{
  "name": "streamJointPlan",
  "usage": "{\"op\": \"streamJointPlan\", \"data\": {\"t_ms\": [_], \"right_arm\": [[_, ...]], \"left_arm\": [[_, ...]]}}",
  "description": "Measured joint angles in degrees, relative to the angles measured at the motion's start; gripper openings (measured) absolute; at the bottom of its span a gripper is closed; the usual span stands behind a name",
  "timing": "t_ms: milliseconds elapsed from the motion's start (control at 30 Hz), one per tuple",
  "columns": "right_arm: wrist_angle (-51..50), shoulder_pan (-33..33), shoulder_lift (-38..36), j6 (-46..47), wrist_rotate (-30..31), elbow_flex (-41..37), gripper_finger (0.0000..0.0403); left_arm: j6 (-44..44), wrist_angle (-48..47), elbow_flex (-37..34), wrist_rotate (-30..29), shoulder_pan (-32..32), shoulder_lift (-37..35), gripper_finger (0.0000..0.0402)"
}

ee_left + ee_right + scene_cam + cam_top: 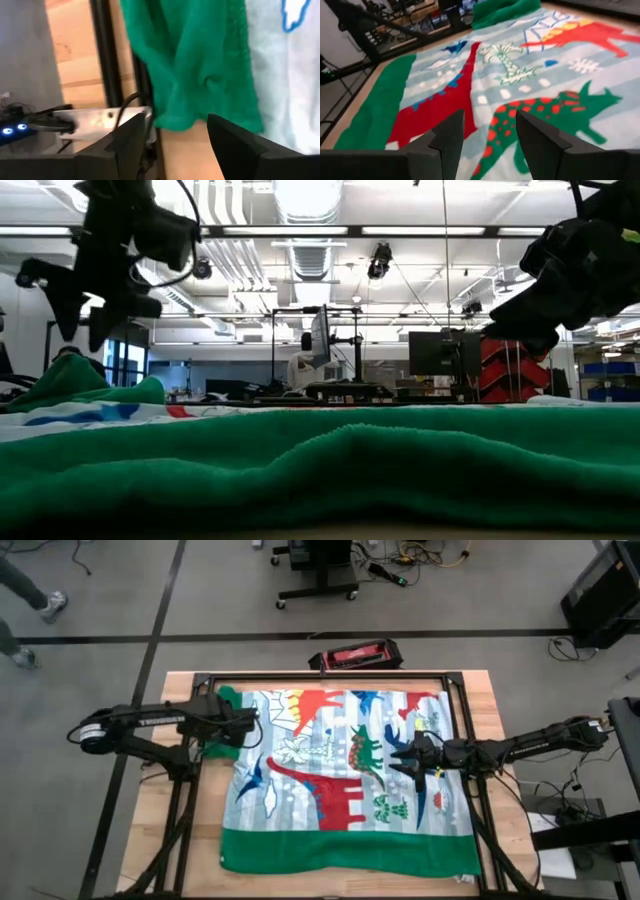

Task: Roll towel
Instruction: Fold the green multi-color dinosaur print towel

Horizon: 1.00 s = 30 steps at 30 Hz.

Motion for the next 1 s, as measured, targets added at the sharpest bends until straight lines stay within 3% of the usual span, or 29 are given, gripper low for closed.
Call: {"op": "streamJointPlan", "data": {"t_ms": [233, 333, 467, 633, 833, 1000], "right_arm": [[-0.46, 4.28, 3.08, 4.53, -0.19, 0.0, 0.016], [-0.37, 6.72, 3.89, 5.58, -0.21, 0.0, 0.0152], [-0.4, 9.18, 4.19, 7.08, -0.18, 0.0, 0.0141], [-0.24, 10.65, 4.13, 7.65, -0.18, 0.0, 0.0125], [0.37, 11.47, 4.09, 7.7, -0.17, 0.0, 0.0104], [0.37, 11.47, 4.15, 7.7, -0.11, 0.0, 0.0089]], "left_arm": [[-3.71, 1.04, -4.28, 1.44, 1.93, 3.05, 0.021], [-3.98, 2.14, -4.85, -0.49, 2.19, 4.37, 0.0198], [-3.71, 5.3, -4.32, -3.3, 2.0, 5.35, 0.0149], [-2.21, 7.01, -4.98, -1.54, 2.66, 6.78, 0.002], [-0.86, 5.72, -3.68, -0.9, 2.51, 8.37, 0.0002], [1.67, 4.4, 4.68, -5.52, 0.38, 7.82, 0.0001]]}}
